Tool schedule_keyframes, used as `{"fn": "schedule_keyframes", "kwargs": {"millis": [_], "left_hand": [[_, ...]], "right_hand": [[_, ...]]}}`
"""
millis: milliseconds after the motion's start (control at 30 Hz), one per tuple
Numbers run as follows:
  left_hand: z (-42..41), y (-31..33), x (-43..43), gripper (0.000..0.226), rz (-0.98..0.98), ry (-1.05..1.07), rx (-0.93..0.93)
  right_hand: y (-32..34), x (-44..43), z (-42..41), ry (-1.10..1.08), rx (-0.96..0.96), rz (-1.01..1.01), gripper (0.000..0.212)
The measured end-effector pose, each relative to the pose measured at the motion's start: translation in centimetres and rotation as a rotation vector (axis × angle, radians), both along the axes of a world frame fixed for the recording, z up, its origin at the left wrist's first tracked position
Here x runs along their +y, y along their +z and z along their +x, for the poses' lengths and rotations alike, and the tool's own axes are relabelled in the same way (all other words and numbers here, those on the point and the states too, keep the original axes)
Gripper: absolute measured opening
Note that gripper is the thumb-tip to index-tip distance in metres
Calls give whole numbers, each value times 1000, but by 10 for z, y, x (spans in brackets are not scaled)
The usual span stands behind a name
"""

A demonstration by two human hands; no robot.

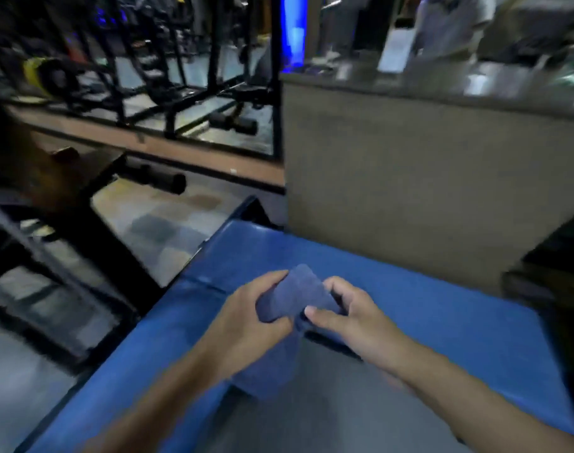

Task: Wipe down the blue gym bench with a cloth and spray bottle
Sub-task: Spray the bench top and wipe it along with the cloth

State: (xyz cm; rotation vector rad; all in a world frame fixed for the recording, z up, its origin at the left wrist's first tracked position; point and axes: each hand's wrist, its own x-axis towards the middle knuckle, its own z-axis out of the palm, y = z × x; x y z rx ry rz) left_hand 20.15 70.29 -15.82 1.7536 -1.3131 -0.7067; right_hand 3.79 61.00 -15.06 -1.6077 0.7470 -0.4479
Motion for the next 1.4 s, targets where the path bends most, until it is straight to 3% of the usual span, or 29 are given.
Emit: {"fn": "schedule_keyframes", "kwargs": {"millis": [100,167,300,400,500,700,767,833,933,1167,1300,1400], "left_hand": [[-49,68,-98,53,-14,-133,-1],[-81,104,-158,61,-35,-216,-13],[-134,146,-266,42,-84,-340,28],[-161,164,-338,39,-147,-374,33],[-177,180,-410,38,-221,-395,16],[-193,185,-566,36,-265,-391,-305],[-203,182,-614,41,-237,-378,-387],[-213,175,-655,43,-209,-389,-423],[-222,160,-694,39,-182,-389,-438],[-224,142,-716,35,-169,-400,-398],[-227,145,-712,34,-166,-400,-393],[-235,150,-693,37,-179,-402,-394]], "right_hand": [[59,-72,-60,-201,-14,-4,37],[91,-117,-96,-305,-19,-21,30],[134,-202,-158,-457,-18,-63,23],[158,-262,-192,-520,37,-74,16],[166,-336,-221,-735,74,-90,20],[173,-490,-264,-1029,238,-224,19],[174,-538,-270,-1116,230,-224,31],[174,-585,-277,-1209,259,-269,56],[178,-637,-284,-1312,243,-343,81],[177,-688,-289,-1311,146,-455,26],[184,-674,-293,-1268,297,-541,34],[185,-635,-291,-1228,219,-614,35]]}}
